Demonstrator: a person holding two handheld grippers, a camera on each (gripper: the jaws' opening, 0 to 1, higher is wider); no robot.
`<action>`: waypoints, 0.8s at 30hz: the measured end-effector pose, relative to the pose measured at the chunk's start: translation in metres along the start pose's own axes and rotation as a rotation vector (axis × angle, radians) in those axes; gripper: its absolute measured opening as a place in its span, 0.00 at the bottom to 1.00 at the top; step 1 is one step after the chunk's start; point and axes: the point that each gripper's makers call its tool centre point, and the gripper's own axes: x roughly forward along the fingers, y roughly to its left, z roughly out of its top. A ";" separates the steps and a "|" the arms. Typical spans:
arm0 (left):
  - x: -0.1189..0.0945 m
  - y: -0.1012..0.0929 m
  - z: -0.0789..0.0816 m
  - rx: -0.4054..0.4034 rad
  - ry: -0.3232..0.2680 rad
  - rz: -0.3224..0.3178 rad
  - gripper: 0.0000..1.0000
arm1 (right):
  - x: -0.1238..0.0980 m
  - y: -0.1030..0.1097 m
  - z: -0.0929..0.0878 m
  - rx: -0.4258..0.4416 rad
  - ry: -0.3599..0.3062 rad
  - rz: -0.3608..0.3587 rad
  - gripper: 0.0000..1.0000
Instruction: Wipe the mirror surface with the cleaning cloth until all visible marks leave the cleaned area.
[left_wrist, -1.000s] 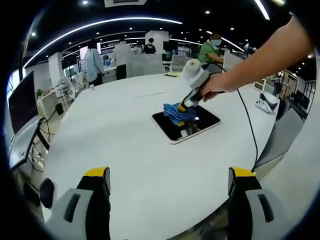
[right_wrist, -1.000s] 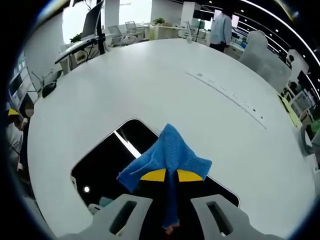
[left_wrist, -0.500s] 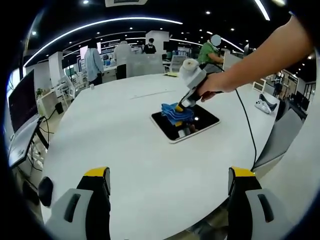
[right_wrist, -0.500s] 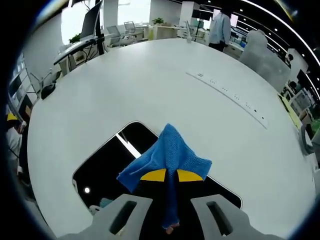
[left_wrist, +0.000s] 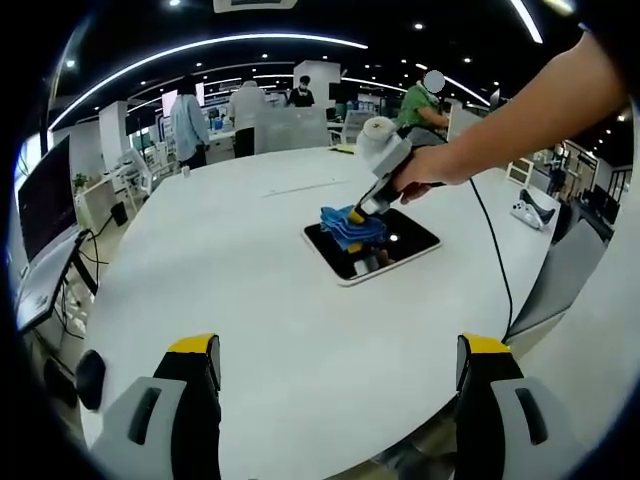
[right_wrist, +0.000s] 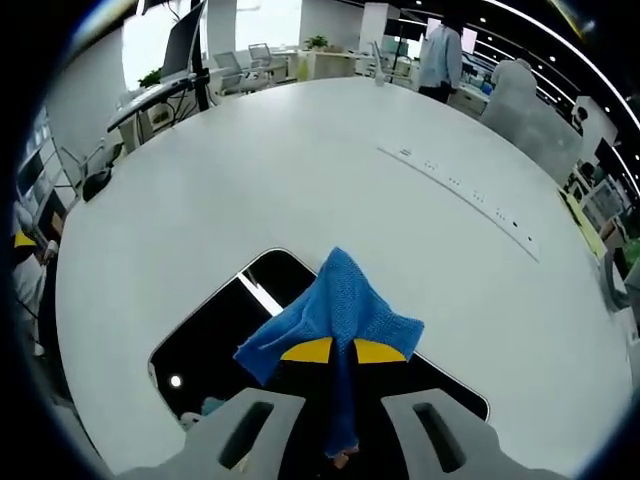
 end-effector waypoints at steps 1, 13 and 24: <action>0.000 0.000 0.000 -0.002 -0.001 -0.001 0.99 | 0.001 0.000 0.001 -0.001 0.001 0.000 0.02; -0.001 0.003 -0.001 -0.010 -0.004 0.004 0.99 | 0.006 0.000 0.005 -0.007 0.005 0.002 0.02; -0.003 0.006 -0.003 -0.021 -0.008 0.006 0.99 | 0.006 0.005 0.007 -0.009 0.003 -0.003 0.01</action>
